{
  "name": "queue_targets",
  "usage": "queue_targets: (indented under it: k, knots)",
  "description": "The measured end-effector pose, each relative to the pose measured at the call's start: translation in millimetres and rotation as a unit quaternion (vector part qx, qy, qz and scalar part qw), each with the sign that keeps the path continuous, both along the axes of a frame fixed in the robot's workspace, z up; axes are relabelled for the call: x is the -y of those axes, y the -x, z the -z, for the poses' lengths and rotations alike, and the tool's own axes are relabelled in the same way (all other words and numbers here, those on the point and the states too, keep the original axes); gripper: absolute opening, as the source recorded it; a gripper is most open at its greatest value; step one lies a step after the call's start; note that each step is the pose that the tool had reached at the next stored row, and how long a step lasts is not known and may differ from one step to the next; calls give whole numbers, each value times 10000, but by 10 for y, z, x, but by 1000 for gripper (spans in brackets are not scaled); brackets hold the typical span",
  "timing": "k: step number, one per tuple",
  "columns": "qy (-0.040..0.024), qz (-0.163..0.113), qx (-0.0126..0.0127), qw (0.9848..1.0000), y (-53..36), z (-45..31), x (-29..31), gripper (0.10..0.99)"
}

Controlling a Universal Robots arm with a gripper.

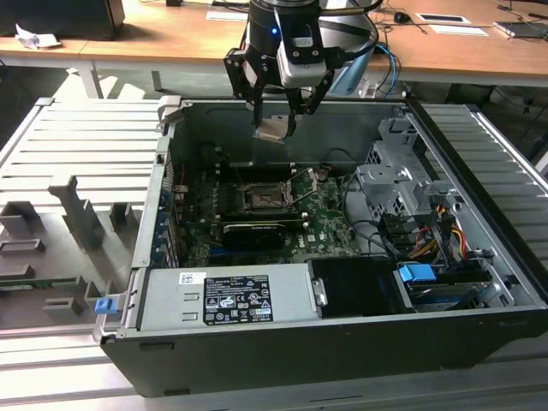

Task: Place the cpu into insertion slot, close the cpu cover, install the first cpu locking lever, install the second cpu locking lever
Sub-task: 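Place the cpu into insertion slot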

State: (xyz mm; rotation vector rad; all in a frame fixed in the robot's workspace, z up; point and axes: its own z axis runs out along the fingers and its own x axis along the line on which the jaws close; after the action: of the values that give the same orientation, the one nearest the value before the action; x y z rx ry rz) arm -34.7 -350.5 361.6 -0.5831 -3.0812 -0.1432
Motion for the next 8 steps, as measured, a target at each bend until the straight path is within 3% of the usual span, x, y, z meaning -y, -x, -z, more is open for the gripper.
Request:
queue_targets:
  k: [8]
  knots:
    - [0, 107, 0, 9999, 0, 4, 0, 529]
